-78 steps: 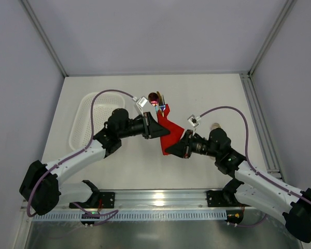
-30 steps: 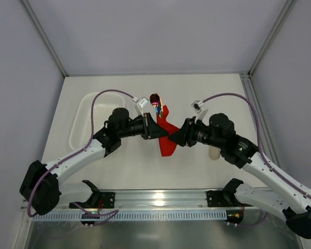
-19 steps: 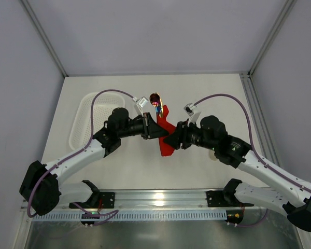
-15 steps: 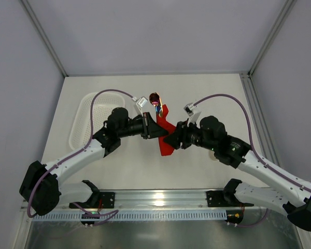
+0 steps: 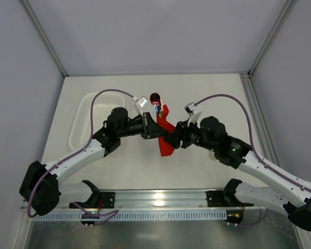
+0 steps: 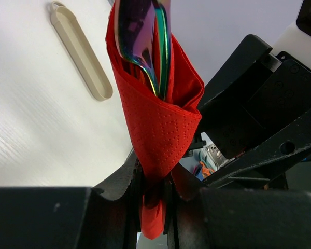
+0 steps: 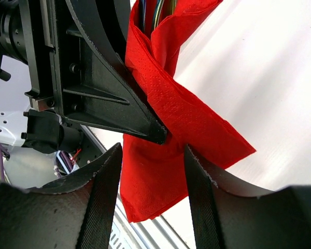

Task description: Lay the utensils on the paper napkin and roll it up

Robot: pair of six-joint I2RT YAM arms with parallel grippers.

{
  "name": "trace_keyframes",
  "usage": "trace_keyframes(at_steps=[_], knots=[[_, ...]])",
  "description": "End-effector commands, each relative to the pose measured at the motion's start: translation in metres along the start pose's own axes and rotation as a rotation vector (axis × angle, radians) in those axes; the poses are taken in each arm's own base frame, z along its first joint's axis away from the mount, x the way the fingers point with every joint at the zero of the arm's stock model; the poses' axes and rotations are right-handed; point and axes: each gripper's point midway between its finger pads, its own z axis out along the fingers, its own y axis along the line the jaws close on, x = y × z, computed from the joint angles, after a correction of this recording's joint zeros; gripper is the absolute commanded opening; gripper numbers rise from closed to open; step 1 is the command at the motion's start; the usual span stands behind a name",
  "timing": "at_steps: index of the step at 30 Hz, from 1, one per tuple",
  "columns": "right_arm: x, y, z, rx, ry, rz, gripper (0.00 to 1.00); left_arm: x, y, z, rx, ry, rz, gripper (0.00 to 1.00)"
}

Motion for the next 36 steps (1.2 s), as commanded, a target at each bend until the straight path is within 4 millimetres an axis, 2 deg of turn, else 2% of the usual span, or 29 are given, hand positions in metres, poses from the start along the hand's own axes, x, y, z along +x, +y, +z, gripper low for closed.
trace_keyframes(at_steps=[1,15,24,30,36], knots=[[-0.010,0.008,0.002,-0.035,-0.050,-0.026,0.54,-0.025,-0.047,-0.007,0.144,-0.058,0.089,0.00],[-0.001,0.015,0.001,-0.105,-0.054,-0.015,0.57,-0.027,-0.057,-0.008,0.191,-0.072,0.104,0.00],[0.001,0.023,0.001,-0.164,-0.079,-0.004,0.56,-0.025,-0.057,-0.009,0.206,-0.071,0.103,0.00],[0.000,0.030,-0.001,-0.219,-0.108,-0.008,0.47,-0.024,-0.063,-0.011,0.238,-0.066,0.116,0.00],[-0.006,0.036,-0.007,-0.251,-0.134,-0.010,0.33,-0.021,-0.068,-0.012,0.261,-0.046,0.130,0.00]])
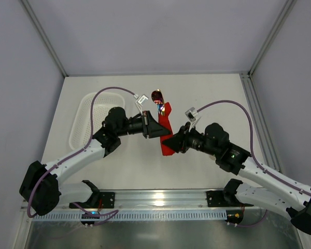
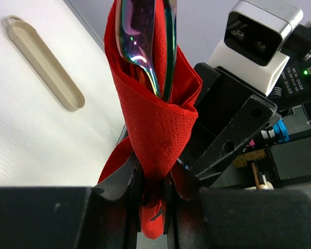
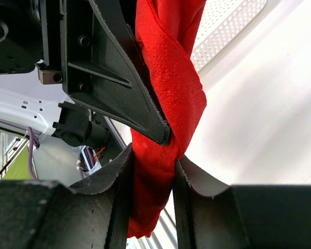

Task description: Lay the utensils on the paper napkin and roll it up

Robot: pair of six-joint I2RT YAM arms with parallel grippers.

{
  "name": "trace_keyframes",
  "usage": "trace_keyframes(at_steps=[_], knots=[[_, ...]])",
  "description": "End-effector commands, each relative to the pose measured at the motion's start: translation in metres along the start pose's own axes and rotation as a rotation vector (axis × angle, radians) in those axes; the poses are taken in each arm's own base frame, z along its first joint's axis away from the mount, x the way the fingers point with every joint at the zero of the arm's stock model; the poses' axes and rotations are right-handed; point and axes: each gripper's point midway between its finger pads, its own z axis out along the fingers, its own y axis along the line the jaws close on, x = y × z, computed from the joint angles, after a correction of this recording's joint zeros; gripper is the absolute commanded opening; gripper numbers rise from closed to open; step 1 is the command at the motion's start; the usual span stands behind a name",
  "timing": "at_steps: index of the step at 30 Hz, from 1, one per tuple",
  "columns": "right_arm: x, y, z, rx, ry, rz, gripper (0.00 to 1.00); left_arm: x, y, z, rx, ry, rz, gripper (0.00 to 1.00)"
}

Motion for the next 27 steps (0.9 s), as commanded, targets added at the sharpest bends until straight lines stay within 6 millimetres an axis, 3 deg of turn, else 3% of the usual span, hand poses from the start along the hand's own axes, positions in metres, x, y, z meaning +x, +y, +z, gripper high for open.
trace_keyframes(at_steps=[1,3,8,14,15,21,27], knots=[[-0.018,0.018,-0.003,-0.071,-0.066,-0.014,0.32,-0.017,-0.040,-0.005,0.129,-0.039,0.098,0.00],[-0.017,0.020,-0.004,-0.087,-0.070,-0.009,0.28,-0.016,-0.041,-0.006,0.136,-0.033,0.099,0.00],[-0.023,0.025,-0.007,-0.106,-0.107,0.017,0.08,-0.015,-0.043,-0.007,0.137,-0.024,0.095,0.01],[-0.038,0.029,-0.018,-0.099,-0.173,0.025,0.04,-0.016,-0.039,-0.008,0.088,-0.023,0.096,0.20],[-0.041,0.029,-0.019,-0.096,-0.186,0.035,0.04,-0.016,-0.038,-0.009,0.082,-0.023,0.101,0.31],[-0.053,0.041,-0.026,-0.139,-0.229,0.067,0.04,-0.014,-0.029,-0.017,0.003,-0.034,0.137,0.64],[-0.055,0.050,-0.022,-0.191,-0.225,0.092,0.04,-0.012,-0.039,-0.023,0.054,-0.049,0.166,0.73]])
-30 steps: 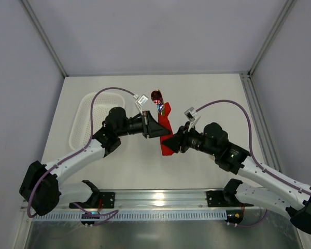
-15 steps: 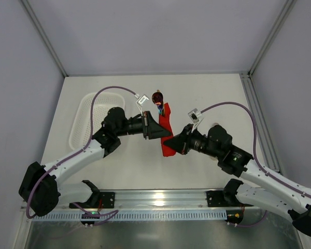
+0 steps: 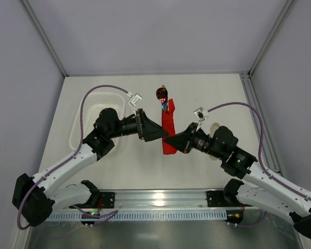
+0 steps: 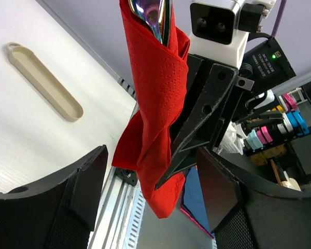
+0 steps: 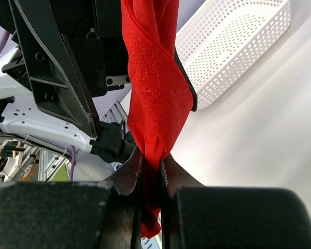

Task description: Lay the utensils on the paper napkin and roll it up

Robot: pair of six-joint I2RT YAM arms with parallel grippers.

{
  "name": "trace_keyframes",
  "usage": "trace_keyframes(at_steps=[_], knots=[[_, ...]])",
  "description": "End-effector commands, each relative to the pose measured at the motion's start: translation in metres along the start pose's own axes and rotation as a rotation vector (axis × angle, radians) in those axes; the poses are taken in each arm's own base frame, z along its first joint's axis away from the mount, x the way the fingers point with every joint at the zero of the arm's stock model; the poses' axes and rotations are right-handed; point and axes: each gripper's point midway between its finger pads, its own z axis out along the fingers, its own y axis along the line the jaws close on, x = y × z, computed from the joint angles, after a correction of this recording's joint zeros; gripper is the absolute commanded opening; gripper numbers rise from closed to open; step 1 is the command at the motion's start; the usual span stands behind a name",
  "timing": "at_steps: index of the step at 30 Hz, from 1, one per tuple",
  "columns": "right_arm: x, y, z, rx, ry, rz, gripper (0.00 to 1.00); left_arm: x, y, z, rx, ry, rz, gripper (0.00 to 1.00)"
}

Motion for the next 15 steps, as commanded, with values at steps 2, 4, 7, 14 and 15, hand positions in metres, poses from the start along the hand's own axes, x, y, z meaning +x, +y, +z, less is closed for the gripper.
trace_keyframes(at_steps=[2,4,7,14,15], knots=[[-0.028,0.030,0.002,-0.123,-0.102,0.009,0.04,-0.004,-0.012,-0.001,0.055,0.006,0.045,0.75],[-0.027,0.030,0.004,-0.129,-0.101,0.016,0.04,-0.006,-0.016,0.002,0.089,0.004,0.045,0.76],[-0.025,0.032,0.006,-0.144,-0.094,0.023,0.04,-0.001,-0.009,0.005,0.080,0.027,0.023,0.76],[-0.020,0.030,0.010,-0.142,-0.065,0.030,0.04,0.000,-0.009,0.005,0.091,0.015,0.022,0.72],[-0.020,0.031,0.011,-0.144,-0.065,0.033,0.04,-0.001,-0.010,0.004,0.092,0.014,0.028,0.70]])
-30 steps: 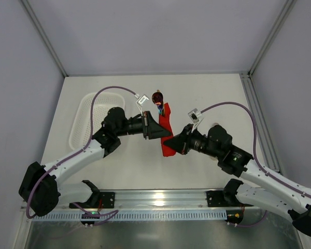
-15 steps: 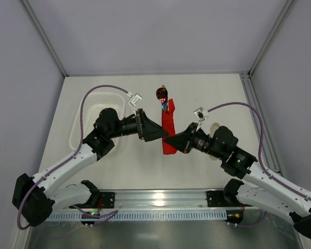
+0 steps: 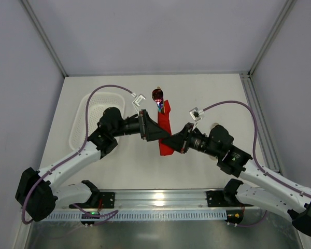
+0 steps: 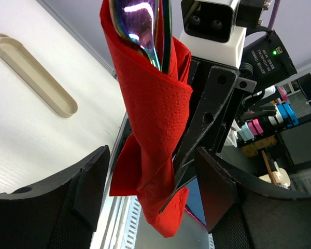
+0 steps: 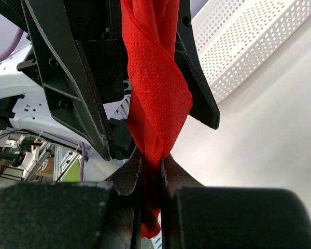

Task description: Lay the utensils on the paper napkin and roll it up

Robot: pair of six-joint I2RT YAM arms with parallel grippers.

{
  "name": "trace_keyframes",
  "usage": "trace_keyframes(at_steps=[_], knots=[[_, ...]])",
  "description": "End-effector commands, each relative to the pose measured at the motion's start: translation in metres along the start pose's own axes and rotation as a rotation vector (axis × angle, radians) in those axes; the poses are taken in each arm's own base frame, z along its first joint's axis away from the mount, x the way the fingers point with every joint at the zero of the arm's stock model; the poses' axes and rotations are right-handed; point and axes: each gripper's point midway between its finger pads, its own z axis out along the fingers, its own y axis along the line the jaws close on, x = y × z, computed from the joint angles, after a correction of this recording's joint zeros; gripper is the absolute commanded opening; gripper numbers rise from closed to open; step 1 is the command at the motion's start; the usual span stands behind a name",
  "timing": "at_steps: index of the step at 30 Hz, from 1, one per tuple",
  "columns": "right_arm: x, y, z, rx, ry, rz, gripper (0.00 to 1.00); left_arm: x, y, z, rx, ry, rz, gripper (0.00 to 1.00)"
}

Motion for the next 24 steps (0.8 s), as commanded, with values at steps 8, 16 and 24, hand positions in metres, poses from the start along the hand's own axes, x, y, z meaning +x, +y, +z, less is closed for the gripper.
trace_keyframes(at_steps=[8,16,24], knots=[[-0.022,0.023,0.001,-0.090,-0.083,-0.027,0.04,-0.006,-0.014,-0.003,0.046,-0.016,0.030,0.37],[-0.006,0.011,-0.005,-0.066,-0.041,-0.053,0.16,-0.007,-0.007,-0.004,0.019,-0.023,0.001,0.09],[0.008,0.010,-0.008,-0.092,0.018,-0.076,0.41,-0.009,-0.009,0.000,0.043,-0.015,-0.026,0.00]])
